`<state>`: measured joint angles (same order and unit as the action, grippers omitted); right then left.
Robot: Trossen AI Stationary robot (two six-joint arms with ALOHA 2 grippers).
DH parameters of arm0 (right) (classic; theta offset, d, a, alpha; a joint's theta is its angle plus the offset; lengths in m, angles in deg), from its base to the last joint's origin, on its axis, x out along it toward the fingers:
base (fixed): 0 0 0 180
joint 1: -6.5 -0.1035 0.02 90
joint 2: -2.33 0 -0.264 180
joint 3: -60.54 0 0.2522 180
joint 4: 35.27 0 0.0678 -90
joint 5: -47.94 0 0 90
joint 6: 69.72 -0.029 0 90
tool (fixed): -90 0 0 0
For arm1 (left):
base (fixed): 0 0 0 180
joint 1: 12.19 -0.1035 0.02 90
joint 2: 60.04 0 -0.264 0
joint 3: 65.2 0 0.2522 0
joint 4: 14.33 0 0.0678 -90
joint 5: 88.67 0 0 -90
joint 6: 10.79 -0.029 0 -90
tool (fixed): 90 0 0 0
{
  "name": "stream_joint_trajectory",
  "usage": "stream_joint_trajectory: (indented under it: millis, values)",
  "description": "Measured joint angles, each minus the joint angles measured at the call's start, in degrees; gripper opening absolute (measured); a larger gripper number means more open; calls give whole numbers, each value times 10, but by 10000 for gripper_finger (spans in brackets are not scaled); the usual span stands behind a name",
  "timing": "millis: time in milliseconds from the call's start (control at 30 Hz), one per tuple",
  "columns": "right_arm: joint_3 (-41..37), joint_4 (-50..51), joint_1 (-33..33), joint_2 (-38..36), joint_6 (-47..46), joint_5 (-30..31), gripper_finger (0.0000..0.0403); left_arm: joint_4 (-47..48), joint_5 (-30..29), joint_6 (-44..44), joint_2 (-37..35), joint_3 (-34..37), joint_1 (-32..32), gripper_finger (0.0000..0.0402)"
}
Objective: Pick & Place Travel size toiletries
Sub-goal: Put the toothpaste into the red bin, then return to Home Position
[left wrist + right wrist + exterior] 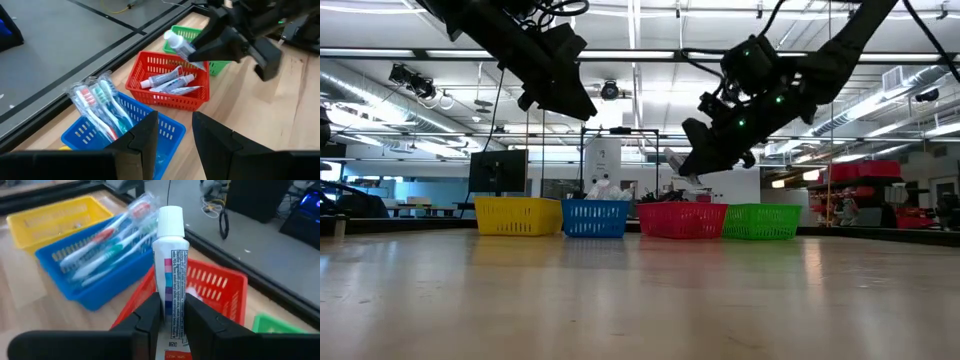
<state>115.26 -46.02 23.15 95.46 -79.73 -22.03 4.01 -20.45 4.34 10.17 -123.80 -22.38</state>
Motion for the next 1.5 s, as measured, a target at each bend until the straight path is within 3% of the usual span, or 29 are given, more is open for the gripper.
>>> stream_joint_trajectory:
  millis: [167,300,567,867,1000,1167,1500]
  values:
    - [0,-51,41,47,6,-51,83,-2,0,0,0,0,0,128]
    - [0,-75,49,77,21,-57,83,-2,0,0,0,0,0,128]
    - [0,-84,69,79,33,-101,124,-2,-1,0,0,0,0,128]
    - [0,-72,65,71,19,-102,155,-2,-1,-9,0,0,0,128]
    - [0,-37,50,9,34,-101,156,6,-2,-31,-11,1,0,128]
    - [0,131,15,-130,84,-102,144,35,-21,-81,-70,1,0,128]
    - [0,377,-89,-369,93,-102,22,111,-12,-159,-224,29,0,128]
